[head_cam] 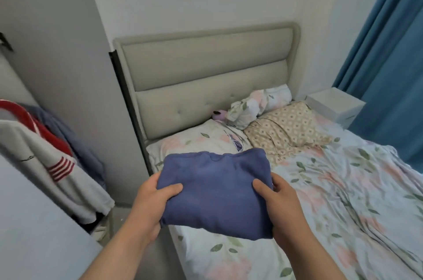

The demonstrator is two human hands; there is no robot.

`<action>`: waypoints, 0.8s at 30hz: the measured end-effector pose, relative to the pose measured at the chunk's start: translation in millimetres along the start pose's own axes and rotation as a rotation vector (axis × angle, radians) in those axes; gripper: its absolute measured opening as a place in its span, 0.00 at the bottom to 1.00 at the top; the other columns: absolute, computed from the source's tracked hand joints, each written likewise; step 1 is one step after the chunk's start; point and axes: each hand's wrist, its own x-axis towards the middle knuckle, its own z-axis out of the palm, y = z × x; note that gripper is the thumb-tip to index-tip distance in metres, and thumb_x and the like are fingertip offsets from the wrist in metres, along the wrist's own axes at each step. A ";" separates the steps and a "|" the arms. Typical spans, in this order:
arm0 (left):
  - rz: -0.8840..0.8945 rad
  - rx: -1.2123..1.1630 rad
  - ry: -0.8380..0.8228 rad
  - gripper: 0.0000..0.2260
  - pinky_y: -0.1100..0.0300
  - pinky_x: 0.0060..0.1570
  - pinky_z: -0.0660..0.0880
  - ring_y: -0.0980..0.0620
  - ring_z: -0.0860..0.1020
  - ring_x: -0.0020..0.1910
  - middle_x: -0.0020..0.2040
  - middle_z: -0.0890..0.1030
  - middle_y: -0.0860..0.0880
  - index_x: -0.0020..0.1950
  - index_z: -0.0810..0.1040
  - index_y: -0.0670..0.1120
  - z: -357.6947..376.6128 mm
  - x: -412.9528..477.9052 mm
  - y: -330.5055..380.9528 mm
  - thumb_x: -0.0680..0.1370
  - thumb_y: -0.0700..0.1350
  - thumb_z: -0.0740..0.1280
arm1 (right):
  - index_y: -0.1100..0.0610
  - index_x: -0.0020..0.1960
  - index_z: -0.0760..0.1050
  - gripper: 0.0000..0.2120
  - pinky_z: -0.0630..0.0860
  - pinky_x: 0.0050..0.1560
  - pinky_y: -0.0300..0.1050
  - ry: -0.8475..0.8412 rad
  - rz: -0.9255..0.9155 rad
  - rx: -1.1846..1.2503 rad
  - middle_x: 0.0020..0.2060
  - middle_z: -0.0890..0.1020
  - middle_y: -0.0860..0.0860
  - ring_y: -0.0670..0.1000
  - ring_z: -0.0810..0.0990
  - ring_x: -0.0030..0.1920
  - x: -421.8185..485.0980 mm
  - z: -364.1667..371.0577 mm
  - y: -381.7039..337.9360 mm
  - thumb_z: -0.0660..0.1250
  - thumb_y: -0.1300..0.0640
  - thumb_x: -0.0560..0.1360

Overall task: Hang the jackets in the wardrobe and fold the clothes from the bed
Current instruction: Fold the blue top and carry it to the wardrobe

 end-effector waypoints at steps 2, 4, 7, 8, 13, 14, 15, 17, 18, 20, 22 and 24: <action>0.044 -0.023 0.065 0.14 0.51 0.41 0.78 0.45 0.85 0.46 0.49 0.86 0.46 0.55 0.80 0.48 -10.6 -22.8 6.6 0.74 0.33 0.69 | 0.46 0.49 0.81 0.09 0.81 0.51 0.57 -0.089 -0.011 -0.016 0.45 0.86 0.45 0.49 0.85 0.46 -13.9 6.3 -10.6 0.67 0.59 0.77; 0.092 -0.057 0.129 0.14 0.53 0.39 0.79 0.47 0.85 0.44 0.48 0.86 0.47 0.53 0.81 0.50 -24.6 -41.2 15.8 0.73 0.32 0.69 | 0.49 0.54 0.80 0.10 0.79 0.54 0.56 -0.231 -0.026 -0.021 0.49 0.86 0.48 0.51 0.85 0.50 -25.5 14.1 -22.4 0.65 0.62 0.78; 0.137 -0.083 0.198 0.15 0.51 0.42 0.80 0.46 0.85 0.46 0.49 0.86 0.46 0.54 0.81 0.49 -46.5 -63.4 29.8 0.73 0.32 0.68 | 0.53 0.56 0.81 0.16 0.78 0.55 0.55 -0.372 -0.077 -0.041 0.51 0.86 0.51 0.53 0.84 0.53 -37.9 27.3 -38.9 0.63 0.68 0.76; 0.149 -0.097 0.214 0.16 0.50 0.44 0.80 0.45 0.85 0.46 0.49 0.86 0.46 0.56 0.81 0.49 -53.4 -69.6 34.5 0.73 0.32 0.69 | 0.54 0.55 0.81 0.17 0.78 0.56 0.56 -0.399 -0.098 -0.041 0.51 0.86 0.52 0.54 0.84 0.53 -39.7 31.8 -44.1 0.63 0.70 0.75; 0.253 -0.095 0.319 0.17 0.54 0.39 0.79 0.48 0.85 0.44 0.48 0.86 0.51 0.55 0.80 0.52 -86.3 -91.5 63.1 0.73 0.33 0.69 | 0.46 0.60 0.78 0.23 0.79 0.53 0.53 -0.493 -0.207 -0.073 0.49 0.86 0.54 0.54 0.85 0.51 -45.7 64.2 -73.8 0.63 0.70 0.75; 0.274 -0.081 0.344 0.17 0.55 0.39 0.79 0.49 0.85 0.45 0.47 0.86 0.52 0.55 0.80 0.53 -94.0 -93.2 69.6 0.74 0.33 0.70 | 0.41 0.61 0.76 0.26 0.79 0.52 0.51 -0.509 -0.242 -0.085 0.48 0.86 0.53 0.54 0.85 0.50 -45.7 73.2 -80.0 0.63 0.70 0.75; 0.294 -0.070 0.370 0.16 0.55 0.39 0.79 0.49 0.84 0.46 0.47 0.86 0.52 0.54 0.80 0.53 -102.0 -94.0 76.0 0.74 0.33 0.70 | 0.37 0.61 0.73 0.28 0.79 0.51 0.49 -0.512 -0.274 -0.097 0.47 0.86 0.53 0.53 0.85 0.49 -45.2 82.8 -86.2 0.63 0.69 0.76; 0.341 -0.055 0.428 0.16 0.56 0.39 0.78 0.50 0.84 0.45 0.47 0.86 0.52 0.53 0.80 0.53 -120.1 -91.5 87.7 0.73 0.33 0.70 | 0.31 0.57 0.70 0.30 0.78 0.48 0.47 -0.490 -0.330 -0.111 0.43 0.86 0.55 0.54 0.85 0.45 -41.6 104.9 -97.1 0.64 0.69 0.75; 0.366 -0.038 0.461 0.15 0.57 0.38 0.78 0.50 0.84 0.44 0.47 0.86 0.51 0.52 0.80 0.53 -129.7 -88.4 92.7 0.73 0.34 0.71 | 0.32 0.54 0.70 0.29 0.76 0.46 0.50 -0.479 -0.355 -0.110 0.40 0.86 0.57 0.58 0.83 0.42 -39.1 117.3 -101.0 0.64 0.69 0.75; 0.418 0.003 0.519 0.15 0.55 0.42 0.78 0.50 0.83 0.47 0.48 0.85 0.51 0.52 0.80 0.53 -147.8 -81.4 103.3 0.73 0.35 0.72 | 0.37 0.47 0.73 0.25 0.72 0.44 0.51 -0.457 -0.411 -0.099 0.38 0.84 0.59 0.60 0.78 0.38 -33.9 144.5 -107.8 0.64 0.70 0.75; 0.470 0.041 0.567 0.16 0.50 0.49 0.78 0.48 0.81 0.50 0.50 0.84 0.52 0.54 0.80 0.53 -161.7 -74.7 114.7 0.71 0.37 0.75 | 0.42 0.42 0.76 0.23 0.71 0.43 0.45 -0.427 -0.471 -0.106 0.37 0.83 0.53 0.52 0.77 0.38 -27.4 170.6 -113.2 0.64 0.72 0.75; 0.503 0.050 0.616 0.17 0.55 0.46 0.76 0.51 0.80 0.49 0.48 0.83 0.53 0.53 0.79 0.53 -176.1 -67.8 123.1 0.70 0.37 0.76 | 0.47 0.39 0.81 0.23 0.71 0.42 0.32 -0.410 -0.496 -0.116 0.38 0.84 0.44 0.43 0.79 0.39 -20.5 195.2 -119.8 0.64 0.74 0.74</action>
